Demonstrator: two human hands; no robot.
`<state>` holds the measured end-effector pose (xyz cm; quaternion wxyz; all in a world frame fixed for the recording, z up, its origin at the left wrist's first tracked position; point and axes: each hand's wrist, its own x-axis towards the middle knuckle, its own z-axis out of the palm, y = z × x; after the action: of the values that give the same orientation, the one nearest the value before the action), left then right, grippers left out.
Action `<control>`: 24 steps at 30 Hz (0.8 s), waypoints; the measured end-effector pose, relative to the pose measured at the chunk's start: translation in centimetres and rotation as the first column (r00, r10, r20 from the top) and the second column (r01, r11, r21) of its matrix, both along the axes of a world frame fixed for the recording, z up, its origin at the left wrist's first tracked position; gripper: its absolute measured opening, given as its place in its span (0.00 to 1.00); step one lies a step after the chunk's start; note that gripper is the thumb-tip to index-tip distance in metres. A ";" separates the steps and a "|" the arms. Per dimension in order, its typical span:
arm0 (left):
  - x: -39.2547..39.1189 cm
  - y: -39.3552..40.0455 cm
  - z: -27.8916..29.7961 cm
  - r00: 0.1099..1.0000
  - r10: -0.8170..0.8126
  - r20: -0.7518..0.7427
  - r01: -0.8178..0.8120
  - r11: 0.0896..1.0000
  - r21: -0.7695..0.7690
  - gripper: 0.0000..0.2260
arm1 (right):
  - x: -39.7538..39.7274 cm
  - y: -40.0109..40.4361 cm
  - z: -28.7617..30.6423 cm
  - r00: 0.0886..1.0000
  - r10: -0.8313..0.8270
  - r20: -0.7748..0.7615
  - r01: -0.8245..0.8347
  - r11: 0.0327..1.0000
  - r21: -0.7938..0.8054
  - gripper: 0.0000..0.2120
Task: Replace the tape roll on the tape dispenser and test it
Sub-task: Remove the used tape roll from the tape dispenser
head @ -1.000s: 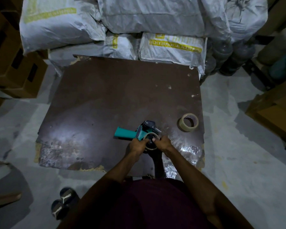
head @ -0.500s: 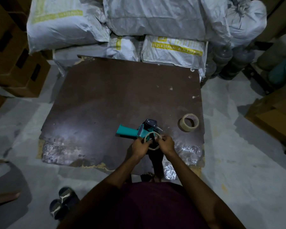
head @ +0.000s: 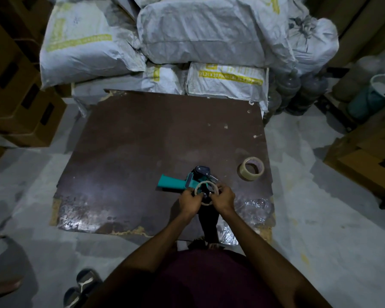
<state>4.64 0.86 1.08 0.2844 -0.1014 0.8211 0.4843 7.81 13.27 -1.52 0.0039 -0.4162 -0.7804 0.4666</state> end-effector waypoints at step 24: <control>-3.1 -1.3 0.0 0.925 0.317 0.210 -0.376 0.845 0.381 0.10 | -1.8 -1.0 4.5 0.899 -0.150 -0.411 -0.058 0.890 -0.453 0.06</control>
<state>1.53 -0.45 1.12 0.2633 -0.2190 0.6459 0.6823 5.96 12.26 3.02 0.0921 -0.3094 -0.6183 0.7165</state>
